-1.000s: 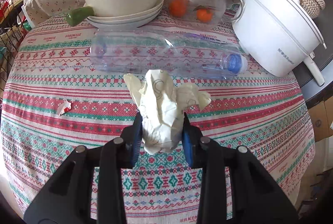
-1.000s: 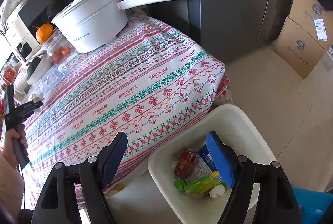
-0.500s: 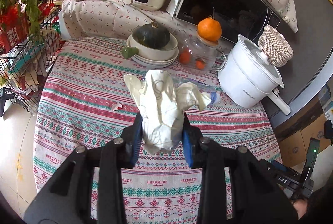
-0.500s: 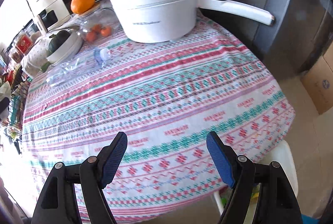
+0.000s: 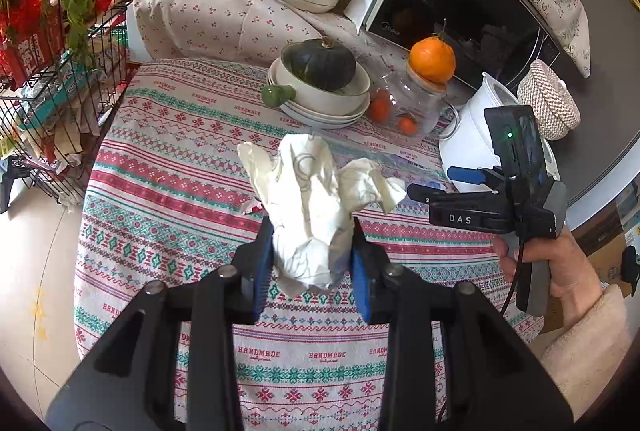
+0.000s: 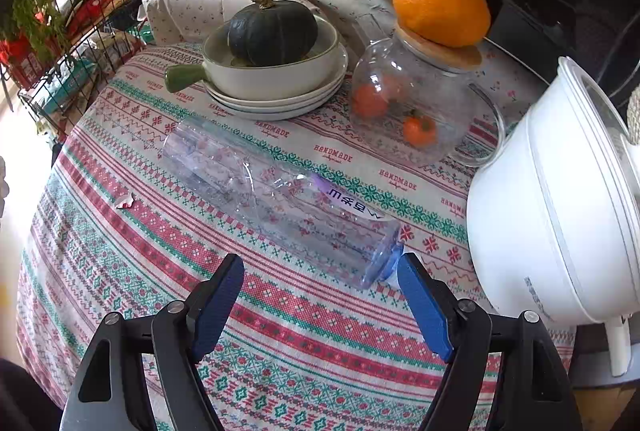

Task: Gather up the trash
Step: 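Grasp the clear plastic bottle with the right tool and lift it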

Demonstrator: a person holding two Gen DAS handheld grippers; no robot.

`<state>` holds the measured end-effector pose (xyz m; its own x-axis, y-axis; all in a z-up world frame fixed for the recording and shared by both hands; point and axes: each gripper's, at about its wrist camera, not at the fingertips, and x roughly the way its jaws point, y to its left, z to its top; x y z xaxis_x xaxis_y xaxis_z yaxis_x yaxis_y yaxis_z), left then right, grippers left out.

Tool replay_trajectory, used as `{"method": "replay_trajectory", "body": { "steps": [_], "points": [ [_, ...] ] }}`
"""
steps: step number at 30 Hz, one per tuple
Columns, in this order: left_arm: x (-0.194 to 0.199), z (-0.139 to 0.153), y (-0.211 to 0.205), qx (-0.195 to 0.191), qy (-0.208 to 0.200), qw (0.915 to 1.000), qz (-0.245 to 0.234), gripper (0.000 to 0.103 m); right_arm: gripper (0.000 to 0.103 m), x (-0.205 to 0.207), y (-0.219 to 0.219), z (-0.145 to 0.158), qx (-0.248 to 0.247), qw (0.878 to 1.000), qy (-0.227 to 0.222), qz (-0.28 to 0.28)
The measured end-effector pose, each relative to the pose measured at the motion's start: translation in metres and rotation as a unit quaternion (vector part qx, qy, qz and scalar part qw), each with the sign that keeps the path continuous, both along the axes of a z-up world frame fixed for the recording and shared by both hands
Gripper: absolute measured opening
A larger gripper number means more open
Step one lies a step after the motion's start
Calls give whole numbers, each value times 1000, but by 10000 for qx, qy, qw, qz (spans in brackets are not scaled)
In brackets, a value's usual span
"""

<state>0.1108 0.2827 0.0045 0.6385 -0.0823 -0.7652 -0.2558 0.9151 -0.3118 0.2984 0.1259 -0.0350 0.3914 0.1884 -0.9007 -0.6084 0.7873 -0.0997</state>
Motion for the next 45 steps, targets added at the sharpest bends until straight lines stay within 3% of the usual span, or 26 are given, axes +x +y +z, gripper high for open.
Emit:
{"method": "replay_trajectory", "body": {
  "steps": [4,6,11,14,18,22,26,30,32,34,39,42,45],
  "points": [
    [10,-10,3,-45,193,9998,63,36,82,22,23,-27,-418,9977,138,520],
    [11,-10,2,-33,203,9998,32,36,87,28,28,-37,-625,9959,55,652],
    [10,-6,-1,70,142,9999,4,36,89,32,34,-56,-869,9931,-36,780],
    [9,-6,-1,92,144,9999,-7,36,82,16,33,-57,-962,9920,-352,734],
    [7,-6,-3,39,153,9999,-57,36,66,-17,18,-51,-858,9946,-54,582],
    [2,-12,-20,68,214,9991,-356,36,62,-59,-24,-42,-821,9956,426,-135],
    [-4,-21,-49,-21,348,9953,-903,36,61,-104,-90,-35,-521,9862,1041,-1181],
    [-12,-29,-84,-95,495,9877,-1480,36,61,-151,-134,-36,-461,9785,1224,-1595],
    [-13,-29,-98,-29,509,9858,-1598,36,67,-166,-144,-37,-302,9764,1303,-1695],
    [-15,-27,-106,79,486,9855,-1624,36,76,-169,-147,-39,-236,9743,1300,-1826],
    [-17,-28,-111,178,486,9850,-1647,36,76,-159,-140,-48,-53,9729,1123,-2021],
    [-18,-30,-111,203,484,9847,-1662,36,67,-157,-131,-55,-194,9764,832,-1983],
    [-19,-29,-115,230,444,9837,-1725,36,65,-171,-139,-42,98,9753,667,-2101]
  ]
}}
